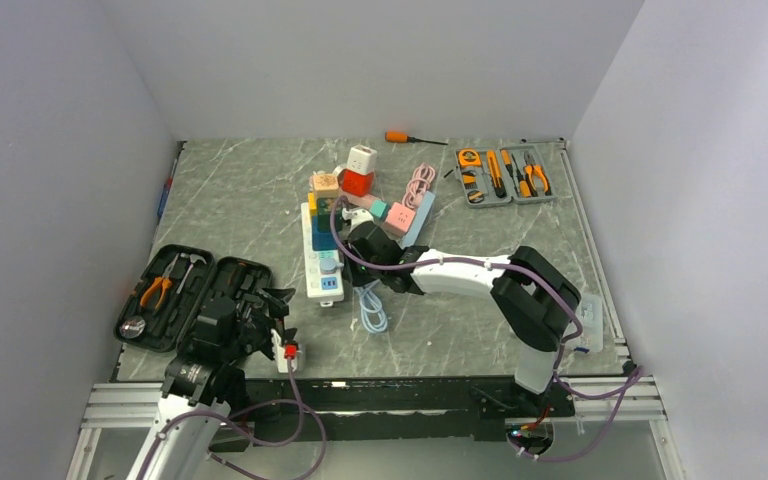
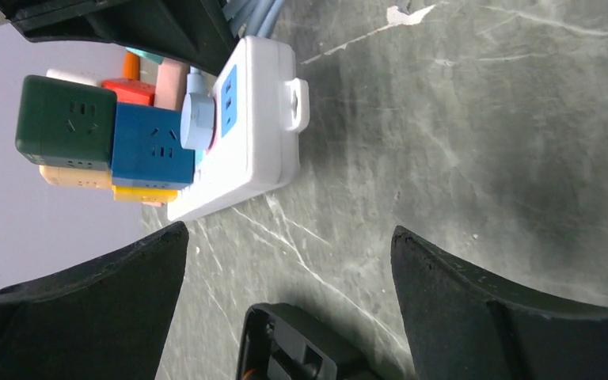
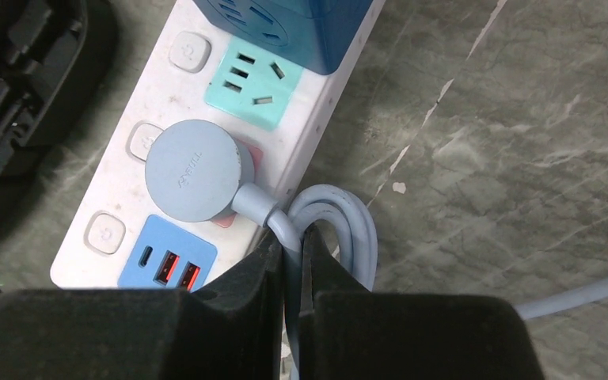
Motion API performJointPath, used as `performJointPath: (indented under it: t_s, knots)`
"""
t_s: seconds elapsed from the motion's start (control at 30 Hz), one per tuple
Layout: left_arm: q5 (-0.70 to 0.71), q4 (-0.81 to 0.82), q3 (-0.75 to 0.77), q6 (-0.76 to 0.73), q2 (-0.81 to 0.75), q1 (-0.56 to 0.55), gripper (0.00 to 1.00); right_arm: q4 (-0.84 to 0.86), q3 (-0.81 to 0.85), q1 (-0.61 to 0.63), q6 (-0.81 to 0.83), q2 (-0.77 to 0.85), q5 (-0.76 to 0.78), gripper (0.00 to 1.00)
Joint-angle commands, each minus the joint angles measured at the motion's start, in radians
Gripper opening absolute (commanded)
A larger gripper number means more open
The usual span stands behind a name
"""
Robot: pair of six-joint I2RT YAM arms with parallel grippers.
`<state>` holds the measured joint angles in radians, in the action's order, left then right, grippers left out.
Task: Pull the plug off the socket
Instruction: Remove the plug from the socket.
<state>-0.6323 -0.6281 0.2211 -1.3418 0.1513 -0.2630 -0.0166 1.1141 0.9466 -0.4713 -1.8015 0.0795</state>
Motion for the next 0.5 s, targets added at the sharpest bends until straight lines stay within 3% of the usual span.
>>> performJointPath:
  t_s: [0.0,0.17,0.33,0.47]
  knots:
    - [-0.073,0.174,-0.032,0.000,0.038,0.003,0.99,0.168,0.022,0.001,-0.111,0.102,-0.064,0.00]
    - [-0.098,0.407,-0.063,-0.005,0.131,0.002,0.99,0.165,0.028,0.001,-0.135,0.121,-0.113,0.00]
    - [-0.110,0.495,-0.038,-0.029,0.227,0.002,1.00,0.149,0.038,0.003,-0.141,0.128,-0.139,0.00]
    - [-0.165,0.559,-0.090,-0.156,0.243,0.003,0.99,0.149,0.043,0.004,-0.144,0.132,-0.154,0.00]
